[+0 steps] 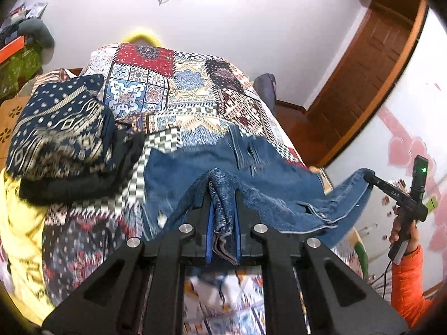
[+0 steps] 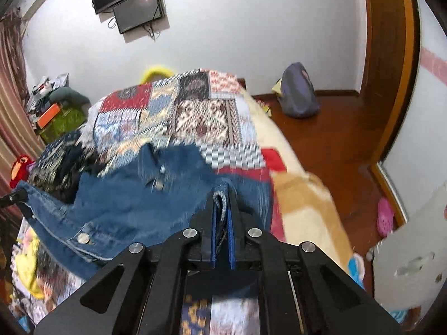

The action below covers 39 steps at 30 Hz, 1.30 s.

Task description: Fold large clothes

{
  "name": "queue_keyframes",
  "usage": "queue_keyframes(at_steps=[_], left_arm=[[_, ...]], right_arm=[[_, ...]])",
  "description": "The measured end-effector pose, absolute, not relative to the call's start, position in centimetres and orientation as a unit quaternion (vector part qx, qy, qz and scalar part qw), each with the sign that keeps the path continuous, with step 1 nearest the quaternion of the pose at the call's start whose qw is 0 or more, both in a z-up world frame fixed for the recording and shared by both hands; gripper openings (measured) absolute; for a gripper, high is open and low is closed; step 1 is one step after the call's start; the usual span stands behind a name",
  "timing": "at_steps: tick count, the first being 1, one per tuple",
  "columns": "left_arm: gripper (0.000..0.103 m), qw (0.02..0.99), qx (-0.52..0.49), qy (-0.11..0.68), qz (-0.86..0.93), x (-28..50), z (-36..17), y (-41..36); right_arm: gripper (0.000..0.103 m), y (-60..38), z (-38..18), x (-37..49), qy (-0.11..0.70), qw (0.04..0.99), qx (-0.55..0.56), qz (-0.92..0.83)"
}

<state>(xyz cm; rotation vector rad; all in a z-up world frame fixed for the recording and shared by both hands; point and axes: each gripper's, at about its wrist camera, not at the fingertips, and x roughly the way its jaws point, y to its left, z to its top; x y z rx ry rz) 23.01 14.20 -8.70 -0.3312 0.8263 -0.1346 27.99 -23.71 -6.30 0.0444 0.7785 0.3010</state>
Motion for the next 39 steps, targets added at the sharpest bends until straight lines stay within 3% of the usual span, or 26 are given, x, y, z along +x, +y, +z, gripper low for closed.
queue_keyframes(at_steps=[6,11,17,20,21,24,26,31,39], left_arm=[[0.011,0.886,-0.166,0.431,-0.043,30.1,-11.3,16.3],[0.012,0.861,-0.168,0.479,-0.029,35.6,-16.5,17.7],[0.017,0.815,-0.196,0.546,-0.019,39.3,-22.6,19.2],[0.017,0.808,-0.204,0.552,-0.038,39.4,-22.5,19.7],[0.019,0.807,-0.205,0.552,-0.042,39.2,-22.2,19.8],[0.036,0.821,-0.208,0.532,-0.027,38.5,-19.7,20.7],[0.045,0.843,-0.179,0.506,-0.001,37.9,-17.5,21.1],[0.045,0.861,-0.107,0.498,0.016,36.0,-15.3,19.9],[0.045,0.838,0.003,0.544,-0.038,34.4,-19.4,13.5]], right_arm=[[0.005,-22.5,-7.6,34.6,0.397,0.909,0.019,0.126],[0.005,-21.6,-11.3,39.4,0.433,0.895,0.016,0.105],[0.005,-21.5,-15.6,42.9,0.468,0.881,0.019,0.067],[0.005,-21.9,-15.6,43.1,0.465,0.883,0.016,0.066],[0.005,-22.0,-15.2,42.9,0.458,0.887,0.01,0.059],[0.007,-21.8,-13.9,42.1,0.446,0.893,-0.014,0.055],[0.016,-21.3,-12.8,41.4,0.445,0.892,-0.028,0.068],[0.049,-19.1,-11.1,37.5,0.429,0.893,-0.058,0.125],[0.055,-14.8,-13.9,34.2,0.47,0.856,-0.084,0.198]])
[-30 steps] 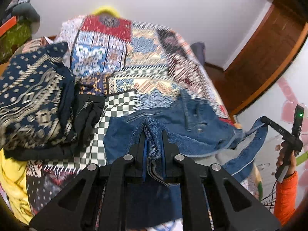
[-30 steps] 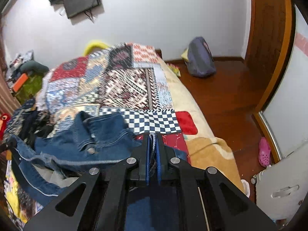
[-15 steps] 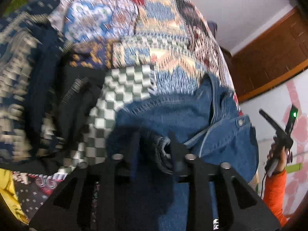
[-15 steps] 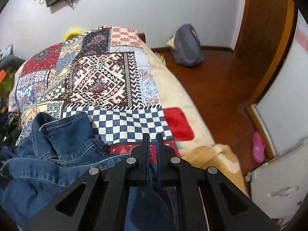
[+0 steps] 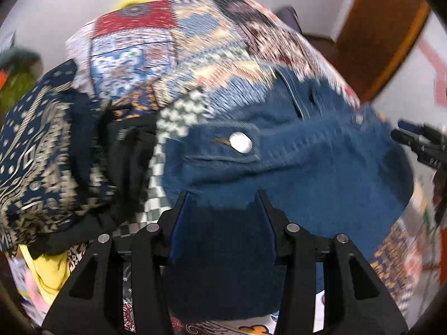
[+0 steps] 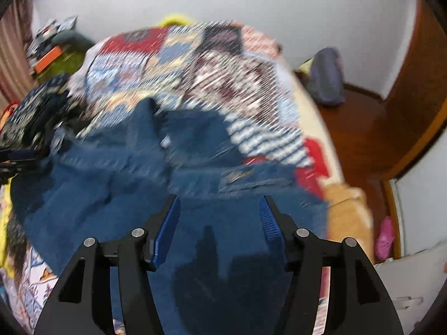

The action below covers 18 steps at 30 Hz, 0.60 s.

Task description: Fold large clothes

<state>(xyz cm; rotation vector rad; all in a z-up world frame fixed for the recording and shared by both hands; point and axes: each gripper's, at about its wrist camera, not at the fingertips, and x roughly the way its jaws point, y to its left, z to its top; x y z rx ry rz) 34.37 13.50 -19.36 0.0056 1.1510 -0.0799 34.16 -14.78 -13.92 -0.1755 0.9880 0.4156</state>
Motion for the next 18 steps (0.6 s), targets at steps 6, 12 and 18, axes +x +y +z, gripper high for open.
queue_keyframes(at_steps=[6,12,18], left_arm=[[0.045,0.817,0.032,0.576,-0.016,37.3,-23.4,12.2],[0.034,0.81,-0.021,0.586,0.024,40.5,-24.9,15.8],[0.034,0.823,-0.026,0.567,0.03,39.0,-23.8,15.6]], right_arm=[[0.055,-10.8,-18.6,35.1,0.532,0.811,-0.092,0.225],[0.062,-10.5,-21.2,38.8,0.553,0.807,-0.044,0.201],[0.062,-11.0,-20.2,38.9,0.554,0.811,-0.03,0.184]])
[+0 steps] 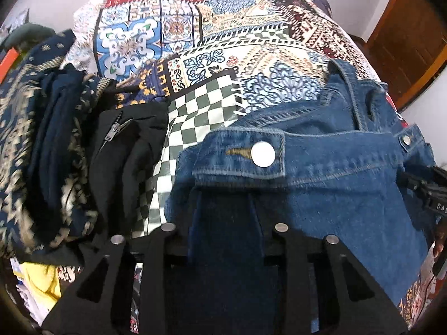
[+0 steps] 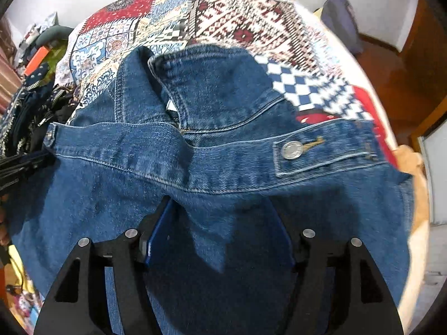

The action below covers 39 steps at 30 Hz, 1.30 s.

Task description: Fold large clothes

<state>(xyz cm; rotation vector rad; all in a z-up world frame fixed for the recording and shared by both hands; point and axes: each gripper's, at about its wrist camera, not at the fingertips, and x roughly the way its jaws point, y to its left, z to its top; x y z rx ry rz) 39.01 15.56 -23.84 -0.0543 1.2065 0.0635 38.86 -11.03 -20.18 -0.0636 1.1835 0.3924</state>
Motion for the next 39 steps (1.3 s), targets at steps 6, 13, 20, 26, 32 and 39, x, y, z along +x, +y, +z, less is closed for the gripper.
queue_keyframes(at_steps=[6,13,20,26,32,39], left_arm=[[0.047,0.836,-0.01,0.548,-0.016,34.9,-22.7,12.8],[0.067,0.862,0.072,0.502,0.008,30.3,-23.3,10.2],[0.072,0.866,0.029,0.5,0.01,27.8,-23.0,11.7],[0.073,0.868,0.005,0.492,0.057,25.2,-22.0,13.4],[0.083,0.861,-0.084,0.494,0.082,23.4,-22.1,16.4],[0.083,0.851,-0.142,0.494,0.105,21.5,-22.7,18.1]], right_arm=[[0.062,-9.7,-18.5,35.4,0.533,0.815,-0.02,0.228],[0.09,-10.2,-20.7,32.6,0.534,0.813,-0.016,0.232],[0.09,-13.7,-20.2,30.7,0.533,0.823,-0.048,0.192],[0.09,-17.6,-19.1,29.1,0.514,0.841,-0.085,0.145],[0.09,-22.1,-18.9,27.8,0.515,0.848,-0.102,0.076],[0.09,-24.5,-18.9,27.4,0.536,0.841,-0.03,0.073]])
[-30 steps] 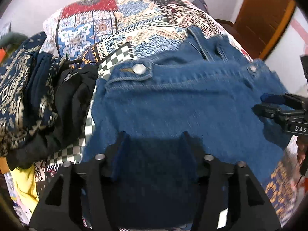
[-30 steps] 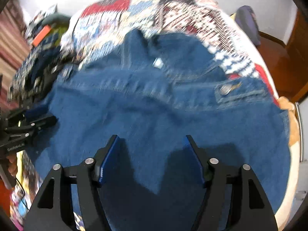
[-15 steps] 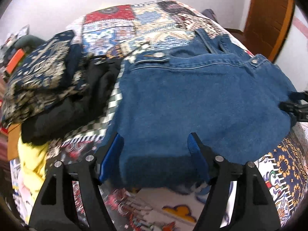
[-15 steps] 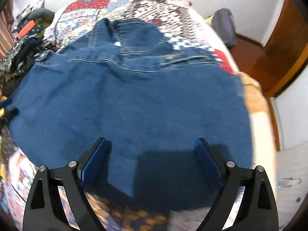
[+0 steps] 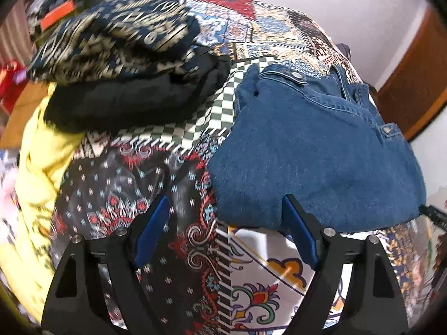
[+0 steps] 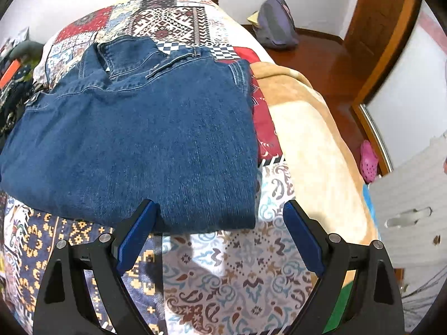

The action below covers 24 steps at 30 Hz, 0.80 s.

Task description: Fold large clothes

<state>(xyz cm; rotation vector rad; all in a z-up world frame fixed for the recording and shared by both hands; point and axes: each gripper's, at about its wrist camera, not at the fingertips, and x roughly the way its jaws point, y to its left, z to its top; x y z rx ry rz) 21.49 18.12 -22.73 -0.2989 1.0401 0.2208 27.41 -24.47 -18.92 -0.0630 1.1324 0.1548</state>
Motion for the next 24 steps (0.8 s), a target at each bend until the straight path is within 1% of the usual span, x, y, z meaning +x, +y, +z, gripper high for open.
queue_keyframes(at_steps=[4,7,11,15,18,22,24], left_arm=[[0.083,0.846,-0.15,0.497,0.122,20.9,-22.0,18.0],[0.083,0.852,-0.156,0.482,0.128,20.3,-20.8,18.1],[0.083,0.85,-0.224,0.465,0.105,19.5,-19.9,18.3],[0.083,0.827,-0.297,0.475,0.056,19.9,-21.4,18.0],[0.08,0.807,-0.337,0.484,0.02,20.4,-23.2,17.3],[0.078,0.789,-0.372,0.489,-0.015,21.4,-24.9,16.4],[0.078,0.791,-0.374,0.484,-0.013,21.8,-25.2,16.5]], right_arm=[[0.09,-23.0,-17.6,27.4,0.519,0.85,-0.05,0.077],[0.09,-21.3,-16.1,27.3,0.499,0.859,-0.06,0.094],[0.09,-18.1,-13.7,27.6,0.464,0.873,-0.069,0.129],[0.09,-15.0,-12.4,27.3,0.446,0.877,-0.065,0.17],[0.09,-13.0,-12.9,26.9,0.447,0.871,-0.07,0.192],[0.09,-10.0,-15.3,27.2,0.469,0.854,-0.091,0.208],[0.09,-9.0,-16.7,27.3,0.485,0.842,-0.1,0.213]])
